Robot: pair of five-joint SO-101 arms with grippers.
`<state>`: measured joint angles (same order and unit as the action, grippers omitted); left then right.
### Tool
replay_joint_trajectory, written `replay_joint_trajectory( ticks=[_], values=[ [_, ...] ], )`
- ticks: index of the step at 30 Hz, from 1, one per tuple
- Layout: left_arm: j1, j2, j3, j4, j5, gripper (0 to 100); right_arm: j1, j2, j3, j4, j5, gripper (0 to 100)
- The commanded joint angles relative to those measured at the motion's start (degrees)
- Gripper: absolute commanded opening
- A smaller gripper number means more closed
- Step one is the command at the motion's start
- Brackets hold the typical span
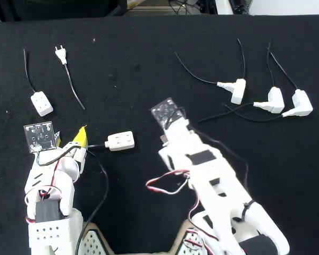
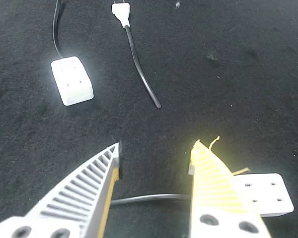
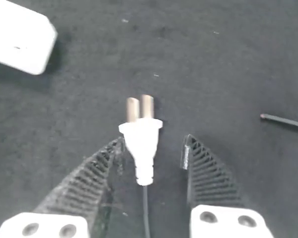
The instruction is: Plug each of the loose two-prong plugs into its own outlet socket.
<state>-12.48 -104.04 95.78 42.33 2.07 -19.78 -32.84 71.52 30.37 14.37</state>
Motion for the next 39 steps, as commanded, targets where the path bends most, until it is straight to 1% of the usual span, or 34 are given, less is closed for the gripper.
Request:
replay_joint_trajectory(
  ticks=[1, 7, 9, 13, 18, 22, 24, 28, 30, 32, 34, 37, 39],
  values=[
    [0.75, -0.44, 0.48, 0.00, -0.35, 23, -3.25, -1.27, -0.22, -1.76, -0.35, 18.3],
    [0.75, -0.44, 0.48, 0.09, -0.35, 23, -1.49, -1.19, -0.13, -1.85, -0.18, 18.3],
    [0.75, -0.44, 0.48, 0.09, -0.35, 23, -1.49, -0.75, 0.04, -1.85, 1.32, 18.3],
    [0.75, -0.44, 0.57, -0.09, -0.35, 23, -1.58, 4.62, -1.10, -4.57, 1.93, 18.3],
    [0.75, -0.44, 0.57, 0.09, -0.35, 23, -1.32, 10.86, -6.20, -3.08, 1.93, 18.3],
    [0.75, -0.44, 0.57, 0.18, -0.35, 23, 0.09, 12.53, -7.43, -3.16, 2.02, 18.2],
    [0.75, -0.44, 0.57, 0.18, -0.35, 23, 2.73, 12.53, -7.78, -3.96, 2.11, 15.4],
    [0.75, -0.44, 0.48, 0.18, -0.35, 23, 7.47, 12.53, -7.69, -7.56, 2.11, 1.1],
    [0.75, -0.44, 0.48, 0.18, -0.35, 23, 8.79, 12.44, -7.78, -7.56, 2.02, 2.1],
    [0.75, -0.44, 0.48, 0.18, -0.35, 23, 9.05, 12.18, -7.60, -7.47, 1.93, 0.8],
    [0.75, -0.44, 0.48, 0.18, -0.35, 23, 8.79, 10.77, -7.52, -5.27, 1.67, 1.1],
    [0.75, -0.44, 0.40, 0.18, -0.35, 23, 6.33, 7.25, -7.34, -0.44, 1.58, 1.1],
    [0.75, -0.44, 0.40, 0.18, -0.35, 23, 4.31, 4.53, -5.76, 0.62, 2.20, 1.1]
  ],
)
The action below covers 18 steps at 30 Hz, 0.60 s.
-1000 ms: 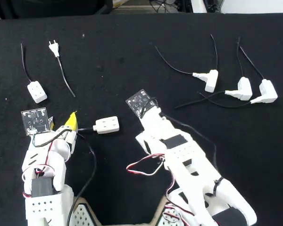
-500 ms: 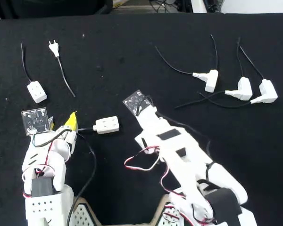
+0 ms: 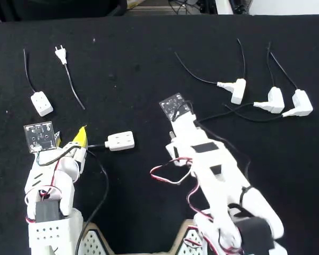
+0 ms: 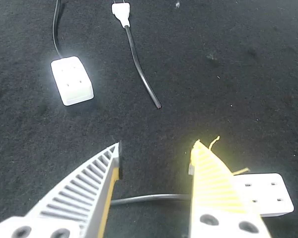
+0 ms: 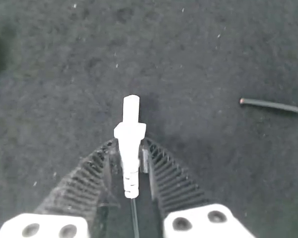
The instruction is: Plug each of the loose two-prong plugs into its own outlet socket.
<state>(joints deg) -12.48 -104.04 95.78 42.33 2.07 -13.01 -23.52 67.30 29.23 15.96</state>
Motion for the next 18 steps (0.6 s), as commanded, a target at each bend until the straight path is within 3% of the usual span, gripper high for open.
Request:
replay_joint_trajectory(
  ticks=[1, 6, 11, 18],
  values=[
    [0.75, -0.44, 0.40, 0.18, -0.35, 23, -3.69, -6.29, -0.31, 1.76, 1.14, 1.1],
    [0.75, -0.44, 0.40, 0.18, -0.35, 23, -10.20, -12.62, 5.93, 1.67, 10.73, 1.1],
    [0.75, -0.44, 0.40, 0.18, -0.35, 23, -9.41, -12.62, 6.11, 1.85, 10.55, 1.1],
    [0.75, -0.44, 0.40, 0.18, -0.35, 23, -6.59, -1.10, -1.80, 4.75, 7.30, 5.7]
  ],
)
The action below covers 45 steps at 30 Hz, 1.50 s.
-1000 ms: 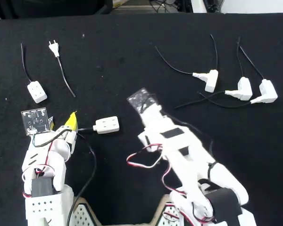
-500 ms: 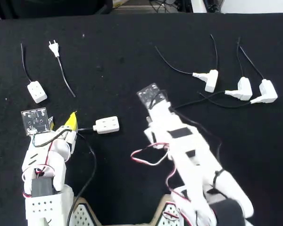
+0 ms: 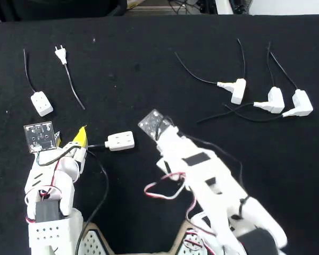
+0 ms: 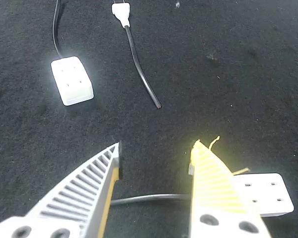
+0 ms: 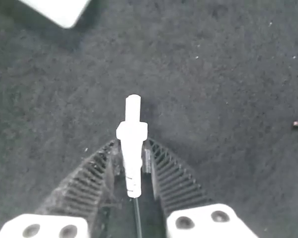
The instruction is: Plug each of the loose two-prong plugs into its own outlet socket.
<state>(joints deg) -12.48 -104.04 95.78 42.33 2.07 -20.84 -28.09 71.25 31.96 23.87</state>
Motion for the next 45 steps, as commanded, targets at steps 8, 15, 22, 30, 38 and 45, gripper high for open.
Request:
replay_joint_trajectory(
  ticks=[8, 15, 22, 30, 38, 45],
  values=[
    [0.75, -0.44, 0.57, -0.09, -0.35, 23, 0.97, 6.02, -7.87, 2.90, -0.62, 6.0],
    [0.75, -0.44, 0.57, 0.00, -0.35, 23, 0.97, 6.37, -7.96, 2.64, -0.70, 6.0],
    [1.01, -0.44, 0.48, 0.18, -0.26, 23, 0.97, 6.37, -7.96, 2.99, -0.70, 1.5],
    [5.58, -0.44, -1.71, 5.01, -1.32, 24, 0.97, 3.03, -12.88, 13.80, -0.70, 1.1],
    [5.58, -0.35, -1.98, 5.19, -2.37, 23, -0.88, -7.16, -20.09, 24.62, -0.70, 1.1],
    [5.58, -0.26, -4.26, 8.26, -2.37, 23, -12.13, -14.81, -25.36, 28.22, -3.52, 1.1]
  ],
)
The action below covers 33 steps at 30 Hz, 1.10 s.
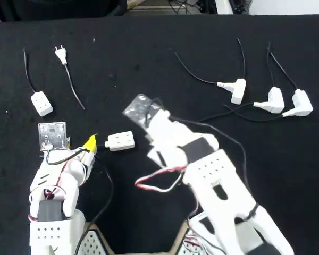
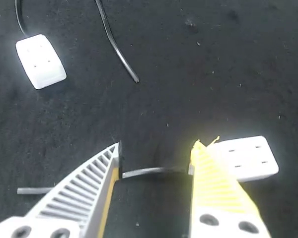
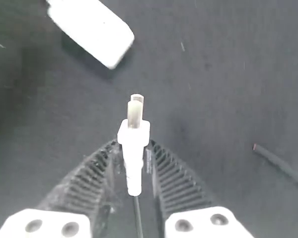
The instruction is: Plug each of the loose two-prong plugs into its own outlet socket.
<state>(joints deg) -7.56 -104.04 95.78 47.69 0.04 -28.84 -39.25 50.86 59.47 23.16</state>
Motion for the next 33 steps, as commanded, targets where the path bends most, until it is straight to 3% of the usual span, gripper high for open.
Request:
replay_joint_trajectory(
  ticks=[1, 5, 9, 15, 23, 29, 33],
  values=[
    [0.66, -0.26, -5.32, 4.22, -0.35, 23, -5.27, -3.65, -5.49, 0.18, -5.27, 1.1],
    [0.66, -0.26, -7.08, 5.98, -0.35, 23, -8.79, -1.98, -6.46, -3.08, -11.69, 1.1],
    [0.48, -0.26, -7.25, 6.15, -0.35, 23, -11.25, 0.13, -5.14, -5.19, -11.96, 1.1],
    [0.57, 9.05, -9.63, 2.81, -0.35, 23, -15.82, -3.65, 6.46, -18.29, -11.60, 1.1],
    [0.22, 28.22, -13.85, -6.77, -0.09, 23, -16.00, -5.58, 15.69, -26.64, -11.60, 1.1],
    [0.75, 29.19, -13.85, -8.35, 0.35, 23, -16.00, -5.58, 22.90, -39.03, -12.04, 1.1],
    [0.75, 29.19, -14.29, -8.44, 6.24, 23, -16.35, -5.49, 24.04, -40.62, -12.13, 1.1]
  ],
)
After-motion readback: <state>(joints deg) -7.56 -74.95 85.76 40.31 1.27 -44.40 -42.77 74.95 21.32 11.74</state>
